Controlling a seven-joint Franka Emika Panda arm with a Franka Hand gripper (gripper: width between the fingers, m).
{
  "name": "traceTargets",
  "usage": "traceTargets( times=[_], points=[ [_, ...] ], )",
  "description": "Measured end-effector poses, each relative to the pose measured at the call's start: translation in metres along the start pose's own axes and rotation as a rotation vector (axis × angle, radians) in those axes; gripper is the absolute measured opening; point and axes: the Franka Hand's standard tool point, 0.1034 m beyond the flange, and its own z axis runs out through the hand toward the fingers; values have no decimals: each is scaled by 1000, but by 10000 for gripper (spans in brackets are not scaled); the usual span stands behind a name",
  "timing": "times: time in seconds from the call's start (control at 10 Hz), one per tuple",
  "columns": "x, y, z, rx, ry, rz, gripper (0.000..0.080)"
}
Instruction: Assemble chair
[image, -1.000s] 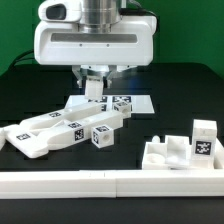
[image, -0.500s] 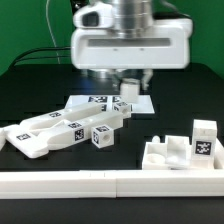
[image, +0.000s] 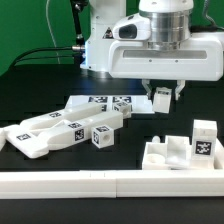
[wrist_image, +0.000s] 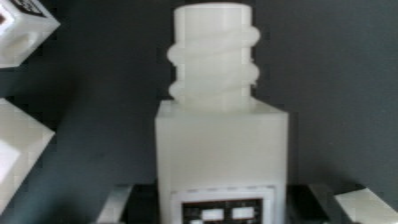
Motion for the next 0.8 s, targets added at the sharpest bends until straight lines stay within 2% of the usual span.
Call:
traceTargets(
  times=[0.1,0.2,0.3,0.4,0.7,0.8],
  points=[
    [0,0,1,3,5,4,281],
    [-7,1,15,21,41,42,281],
    [-21,0,34,19,39,57,281],
    [-27,-3,40,15,30,49,281],
    [-31,-4,46,15,31,62,281],
    [-32,-3,46,14,21,62,390]
  ],
)
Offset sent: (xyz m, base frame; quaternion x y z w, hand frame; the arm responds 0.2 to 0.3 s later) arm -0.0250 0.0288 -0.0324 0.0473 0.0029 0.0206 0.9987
